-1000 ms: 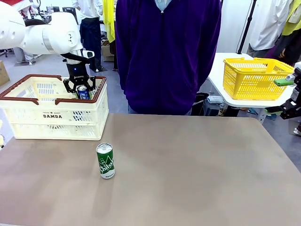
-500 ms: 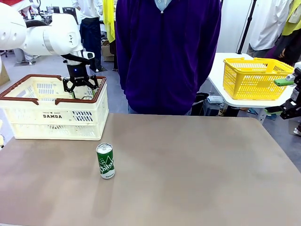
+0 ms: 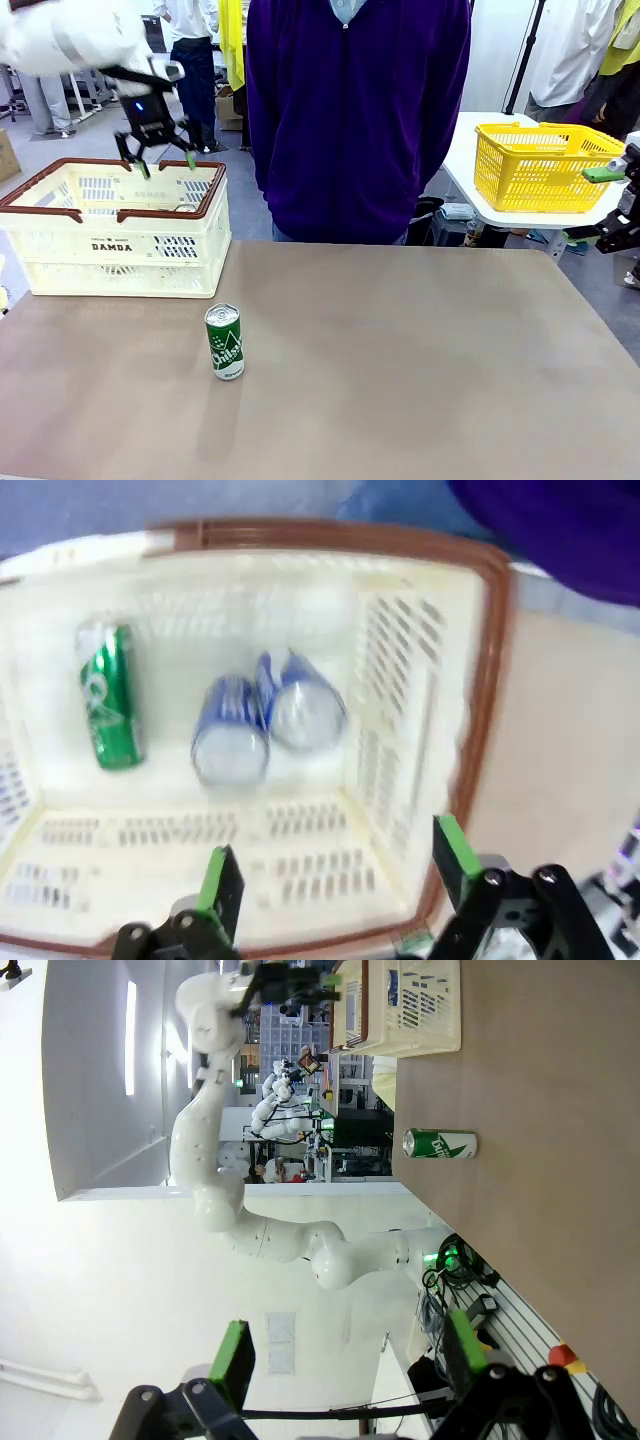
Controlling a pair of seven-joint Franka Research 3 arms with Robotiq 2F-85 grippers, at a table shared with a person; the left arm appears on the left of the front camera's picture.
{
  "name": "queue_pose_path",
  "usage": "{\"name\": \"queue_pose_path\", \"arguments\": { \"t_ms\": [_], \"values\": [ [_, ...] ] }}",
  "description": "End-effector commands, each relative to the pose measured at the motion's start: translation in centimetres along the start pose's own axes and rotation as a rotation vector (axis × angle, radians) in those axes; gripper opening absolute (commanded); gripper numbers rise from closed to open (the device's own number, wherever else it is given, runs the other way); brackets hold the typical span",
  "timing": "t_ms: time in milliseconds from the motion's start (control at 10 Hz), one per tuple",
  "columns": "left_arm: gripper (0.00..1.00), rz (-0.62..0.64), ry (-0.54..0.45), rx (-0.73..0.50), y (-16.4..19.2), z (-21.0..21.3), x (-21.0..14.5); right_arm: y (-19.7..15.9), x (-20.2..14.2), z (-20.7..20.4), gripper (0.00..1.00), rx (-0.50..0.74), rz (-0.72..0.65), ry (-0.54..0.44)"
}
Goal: Place the drinks into the Shopping basket.
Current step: Pick up one drink and place it into the Shopping basket.
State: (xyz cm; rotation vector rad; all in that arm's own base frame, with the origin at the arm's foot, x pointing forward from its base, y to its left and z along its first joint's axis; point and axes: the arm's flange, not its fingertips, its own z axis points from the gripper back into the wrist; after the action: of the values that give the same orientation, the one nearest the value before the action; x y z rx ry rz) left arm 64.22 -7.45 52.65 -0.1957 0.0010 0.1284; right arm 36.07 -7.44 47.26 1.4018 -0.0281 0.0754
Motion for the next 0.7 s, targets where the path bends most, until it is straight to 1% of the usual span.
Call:
{"name": "queue_pose_path", "arguments": {
  "t_ms": [0,100,200,300,400,500,600],
  "values": [
    [1.0,-0.055,0.086,-0.09,3.0,4.7,-7.0,0.4,0.0,0.3,1.0,-0.012,-0.012,0.014],
    [1.0,-0.171,0.142,-0.145,4.2,6.1,-11.0,0.4,0.0,0.3,1.0,-0.012,-0.012,0.014],
    [1.0,-0.318,0.211,-0.209,5.9,6.1,-16.1,0.4,0.0,0.3,1.0,-0.012,-0.012,0.014],
    [1.0,-0.386,0.187,-0.259,8.0,5.2,-20.4,0.4,0.0,0.3,1.0,-0.012,-0.012,0.014],
    [1.0,-0.477,0.122,-0.369,10.6,3.9,-24.2,0.4,0.0,0.3,1.0,-0.012,-0.012,0.014],
    [1.0,-0.531,0.016,-0.507,13.3,2.7,-27.0,0.4,0.0,0.3,1.0,-0.012,-0.012,0.014],
    [1.0,-0.492,-0.09,-0.648,15.9,1.3,-28.4,0.4,0.0,0.3,1.0,-0.012,-0.012,0.014]
  ]
}}
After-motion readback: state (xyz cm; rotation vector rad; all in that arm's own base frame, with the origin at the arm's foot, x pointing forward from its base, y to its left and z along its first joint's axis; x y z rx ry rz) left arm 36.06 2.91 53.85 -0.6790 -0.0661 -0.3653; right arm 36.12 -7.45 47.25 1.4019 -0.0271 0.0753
